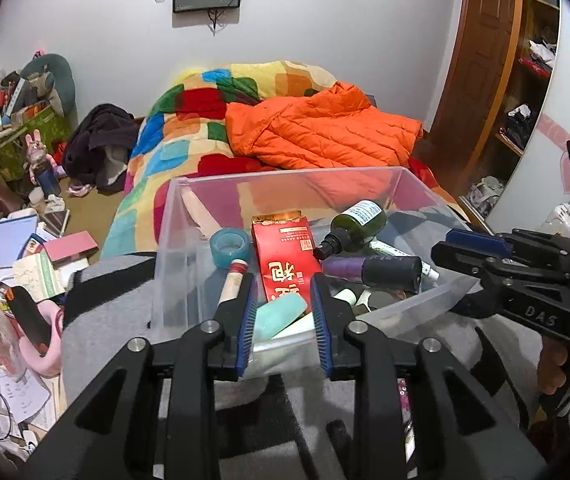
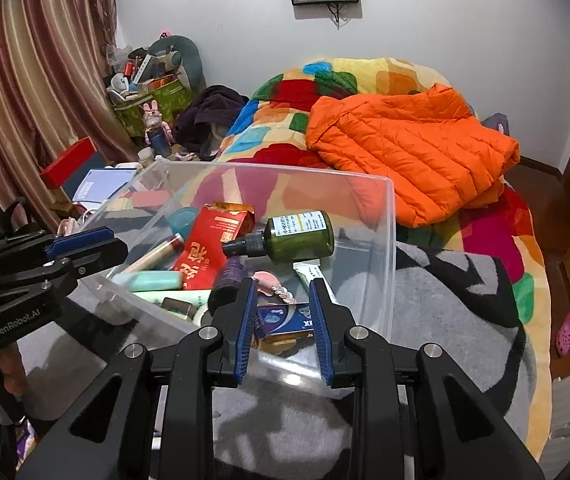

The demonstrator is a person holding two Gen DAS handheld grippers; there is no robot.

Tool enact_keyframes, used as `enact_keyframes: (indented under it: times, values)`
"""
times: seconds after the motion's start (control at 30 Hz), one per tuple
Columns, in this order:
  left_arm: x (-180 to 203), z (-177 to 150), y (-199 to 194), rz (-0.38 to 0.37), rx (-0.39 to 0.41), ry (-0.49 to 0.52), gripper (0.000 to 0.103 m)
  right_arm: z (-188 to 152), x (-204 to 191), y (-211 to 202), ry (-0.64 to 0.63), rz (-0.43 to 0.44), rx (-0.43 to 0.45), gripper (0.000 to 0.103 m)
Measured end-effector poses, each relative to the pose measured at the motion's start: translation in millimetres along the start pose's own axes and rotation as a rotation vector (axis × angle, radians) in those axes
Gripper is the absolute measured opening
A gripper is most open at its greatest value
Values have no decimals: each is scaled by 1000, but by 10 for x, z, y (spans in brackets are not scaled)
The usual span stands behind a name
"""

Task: Organize objects
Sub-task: 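Grasp the white pen with left gripper while right gripper grasps the pink keychain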

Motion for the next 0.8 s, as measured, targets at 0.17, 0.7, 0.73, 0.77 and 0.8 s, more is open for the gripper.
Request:
enact_keyframes:
  times: [0.17,0.7,0.73,0.77,0.8]
  values:
    - [60,-16,-206,25,39,16,59,-52,-114,-223,-17,93,-2,25]
    - [320,-649,-420,38,-47,110,72,-766,-463,43,-137,88,-158,31]
    - [332,-705,-413,35,-58,113,72,-791,-471,106,-146,81,-179,31]
    - [338,-738,-405,28,-66,110,72,-812,-482,149,-156,78,-193,31]
    - [344,-776,-401,20,-73,107,72,-835,-492,187,-166,77,-210,31]
Point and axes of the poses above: each gripper's, at about its wrist camera, not at the fingertips, and y roughly the way its jaws point, x to its right, z to its top, the point moved 4 cm from there along y, roughly the way its jaws point, and after that the axes turned 10 degrees about y, right-handed, at the moved point
